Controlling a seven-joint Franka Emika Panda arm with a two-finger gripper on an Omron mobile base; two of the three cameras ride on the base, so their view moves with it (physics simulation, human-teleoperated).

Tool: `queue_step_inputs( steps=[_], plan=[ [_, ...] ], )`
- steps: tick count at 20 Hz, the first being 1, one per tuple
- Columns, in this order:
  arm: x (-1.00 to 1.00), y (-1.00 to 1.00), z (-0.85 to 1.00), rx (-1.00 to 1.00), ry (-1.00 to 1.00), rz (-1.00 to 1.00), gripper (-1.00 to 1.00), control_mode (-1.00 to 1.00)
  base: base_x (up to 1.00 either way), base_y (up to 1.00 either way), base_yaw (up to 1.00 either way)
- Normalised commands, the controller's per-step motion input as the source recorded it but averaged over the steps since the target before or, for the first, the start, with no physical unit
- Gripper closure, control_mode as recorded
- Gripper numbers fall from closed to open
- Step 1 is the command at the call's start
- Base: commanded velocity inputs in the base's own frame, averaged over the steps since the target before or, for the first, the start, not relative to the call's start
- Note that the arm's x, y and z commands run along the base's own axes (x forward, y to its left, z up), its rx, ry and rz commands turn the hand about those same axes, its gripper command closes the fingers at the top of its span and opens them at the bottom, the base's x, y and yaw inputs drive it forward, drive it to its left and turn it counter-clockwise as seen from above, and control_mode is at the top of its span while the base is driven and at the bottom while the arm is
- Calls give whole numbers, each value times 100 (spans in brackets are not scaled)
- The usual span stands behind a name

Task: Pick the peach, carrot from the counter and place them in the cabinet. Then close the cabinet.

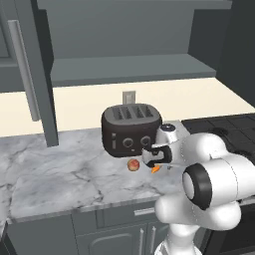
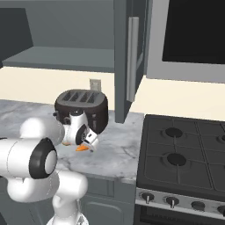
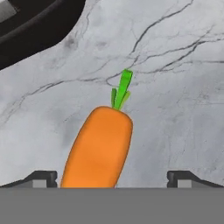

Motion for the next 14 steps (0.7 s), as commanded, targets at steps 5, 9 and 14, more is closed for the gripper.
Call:
queue_step_inputs(
  steps=[5, 9, 14],
  plan=[
    [6, 0, -37, 0, 0, -8, -100, -100, 0, 0, 0],
    [8, 0, -40, 0, -4, -7, -100, -100, 0, 0, 0],
    [5, 0, -39, -1, -1, -7, 100, -100, 0, 0, 0]
  ],
)
